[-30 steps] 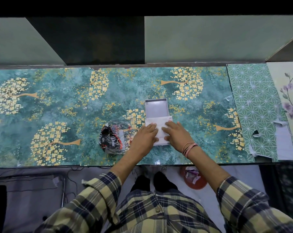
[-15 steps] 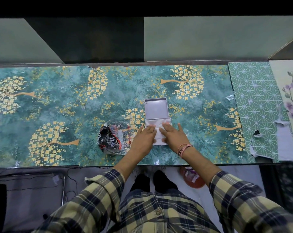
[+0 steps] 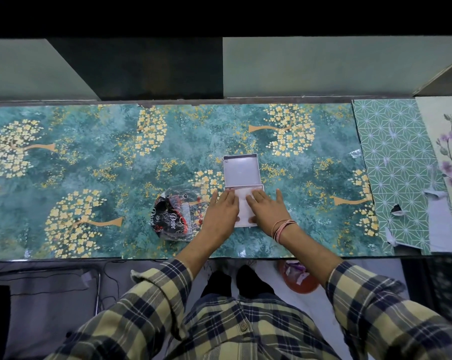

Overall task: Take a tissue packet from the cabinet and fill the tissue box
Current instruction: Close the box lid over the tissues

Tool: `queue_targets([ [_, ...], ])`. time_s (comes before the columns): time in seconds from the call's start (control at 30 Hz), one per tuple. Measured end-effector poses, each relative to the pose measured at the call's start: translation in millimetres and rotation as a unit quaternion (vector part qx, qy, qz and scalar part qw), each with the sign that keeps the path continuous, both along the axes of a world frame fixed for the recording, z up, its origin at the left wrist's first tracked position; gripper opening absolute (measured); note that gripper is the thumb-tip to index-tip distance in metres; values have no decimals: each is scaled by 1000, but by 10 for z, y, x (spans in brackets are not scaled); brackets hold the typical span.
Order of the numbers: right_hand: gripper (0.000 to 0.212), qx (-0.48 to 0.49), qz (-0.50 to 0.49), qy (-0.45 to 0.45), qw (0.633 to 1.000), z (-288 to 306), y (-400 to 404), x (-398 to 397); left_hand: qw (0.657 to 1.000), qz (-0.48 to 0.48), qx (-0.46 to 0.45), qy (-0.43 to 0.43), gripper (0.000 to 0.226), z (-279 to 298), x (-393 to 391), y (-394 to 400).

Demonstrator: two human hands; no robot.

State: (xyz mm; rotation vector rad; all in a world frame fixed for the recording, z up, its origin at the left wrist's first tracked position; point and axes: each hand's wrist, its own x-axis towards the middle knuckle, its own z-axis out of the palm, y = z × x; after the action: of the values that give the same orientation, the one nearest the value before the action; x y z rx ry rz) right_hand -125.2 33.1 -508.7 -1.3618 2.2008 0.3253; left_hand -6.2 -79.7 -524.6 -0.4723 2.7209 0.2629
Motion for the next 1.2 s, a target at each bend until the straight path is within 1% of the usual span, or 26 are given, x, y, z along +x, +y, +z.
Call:
queue_targets([
  [0.07,73,15,4,1,1000,-14,-8,1,999,-15,-18,-36,76,-1,-19,-1],
  [0.13,74,27,7,4,1000,-33,-14,5,997,-28,-32,-62,78,5,-51,10],
  [0.33,73,60,20,-1,998,-52,-102,-13,990,-42,-51,-125,74,16,-173,24],
  [0.67,76,84,41,3,996,-103,-200,-117,989,-48,-37,-138,53,25,-293,-40],
  [0.73,70,86,34,-20,995,-53,-213,-146,991,-41,-23,-126,54,45,-279,-47],
  [0.77,62,58,14,-39,997,-7,-214,-176,993,-37,-13,-114,56,59,-263,-57],
  [0.83,39,-69,-69,-58,994,59,-211,-278,997,-33,6,-68,52,69,-200,-91],
  [0.9,25,-202,-185,-47,961,53,-210,-423,1000,-19,21,2,37,64,-101,-116],
  [0.93,22,-240,-249,-49,937,27,-227,-509,999,-7,21,36,29,72,-48,-122],
  [0.97,20,-251,-312,-62,914,0,-258,-587,998,7,22,61,23,81,1,-124],
  [1.0,20,-237,-370,-86,894,-34,-298,-664,996,21,27,78,20,95,41,-123],
  [1.07,25,-185,-446,-145,864,-125,-390,-766,993,50,50,93,16,109,111,-138],
  [1.1,32,-160,-457,-168,859,-174,-434,-786,991,67,68,96,17,114,142,-147],
  [1.13,37,-137,-455,-178,862,-236,-466,-798,988,83,88,94,20,116,169,-156],
  [1.2,38,-105,-448,-161,873,-361,-513,-814,979,123,133,95,27,142,219,-166],
])
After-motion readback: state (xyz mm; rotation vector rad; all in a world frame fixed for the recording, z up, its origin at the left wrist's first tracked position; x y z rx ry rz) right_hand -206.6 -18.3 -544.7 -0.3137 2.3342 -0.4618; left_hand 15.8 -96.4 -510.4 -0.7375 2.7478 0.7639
